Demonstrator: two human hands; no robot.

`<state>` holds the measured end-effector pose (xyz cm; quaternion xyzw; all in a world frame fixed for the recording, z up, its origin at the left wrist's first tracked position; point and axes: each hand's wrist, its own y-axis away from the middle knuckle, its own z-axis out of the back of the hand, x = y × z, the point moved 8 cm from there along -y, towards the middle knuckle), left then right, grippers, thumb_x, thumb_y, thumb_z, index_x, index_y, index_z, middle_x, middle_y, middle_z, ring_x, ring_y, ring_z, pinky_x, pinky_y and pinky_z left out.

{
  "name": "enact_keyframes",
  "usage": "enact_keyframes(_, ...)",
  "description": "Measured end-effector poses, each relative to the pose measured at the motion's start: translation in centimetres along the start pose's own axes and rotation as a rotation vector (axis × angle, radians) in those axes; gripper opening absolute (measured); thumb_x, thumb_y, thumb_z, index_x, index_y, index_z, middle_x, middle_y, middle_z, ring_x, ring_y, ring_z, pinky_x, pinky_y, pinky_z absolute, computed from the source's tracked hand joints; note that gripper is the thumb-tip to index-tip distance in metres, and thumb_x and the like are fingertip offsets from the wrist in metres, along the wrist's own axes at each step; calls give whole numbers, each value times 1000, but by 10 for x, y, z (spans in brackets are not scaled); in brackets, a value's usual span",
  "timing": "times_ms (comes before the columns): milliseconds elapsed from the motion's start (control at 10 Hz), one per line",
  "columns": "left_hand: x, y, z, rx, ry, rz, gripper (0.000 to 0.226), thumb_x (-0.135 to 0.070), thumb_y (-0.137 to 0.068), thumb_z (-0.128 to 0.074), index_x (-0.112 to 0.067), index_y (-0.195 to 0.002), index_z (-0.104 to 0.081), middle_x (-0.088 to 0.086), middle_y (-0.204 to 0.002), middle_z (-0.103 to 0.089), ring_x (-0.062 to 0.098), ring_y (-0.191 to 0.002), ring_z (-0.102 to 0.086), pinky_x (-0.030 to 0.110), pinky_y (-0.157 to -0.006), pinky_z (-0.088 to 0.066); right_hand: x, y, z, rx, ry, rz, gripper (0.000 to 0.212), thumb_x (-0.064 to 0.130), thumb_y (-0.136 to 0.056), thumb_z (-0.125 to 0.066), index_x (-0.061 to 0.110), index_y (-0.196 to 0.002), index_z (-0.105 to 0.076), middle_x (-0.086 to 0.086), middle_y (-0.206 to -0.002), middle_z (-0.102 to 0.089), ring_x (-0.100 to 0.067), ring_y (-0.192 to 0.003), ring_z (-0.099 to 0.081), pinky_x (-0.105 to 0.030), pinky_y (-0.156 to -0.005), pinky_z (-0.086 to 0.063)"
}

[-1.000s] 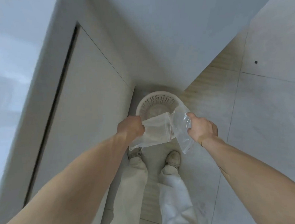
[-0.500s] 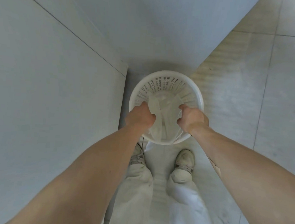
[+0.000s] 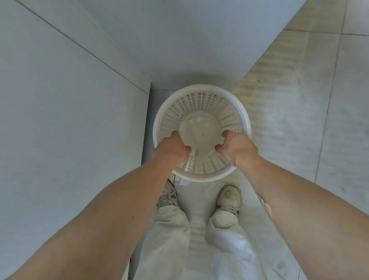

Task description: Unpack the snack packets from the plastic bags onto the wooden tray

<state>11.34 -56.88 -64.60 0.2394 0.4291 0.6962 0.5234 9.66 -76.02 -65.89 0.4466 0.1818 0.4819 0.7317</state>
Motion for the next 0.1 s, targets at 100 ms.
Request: enact_keyframes(100, -5, 28, 13, 2, -30, -19, 47, -36, -89, -54, -17, -132, -45, 0, -105, -55, 20, -89, -53, 37, -83, -52, 9, 36, 18, 35, 132, 60, 45, 34, -92, -50, 23, -136, -48, -5, -127, -60, -27, -108, -61, -33, -78, -51)
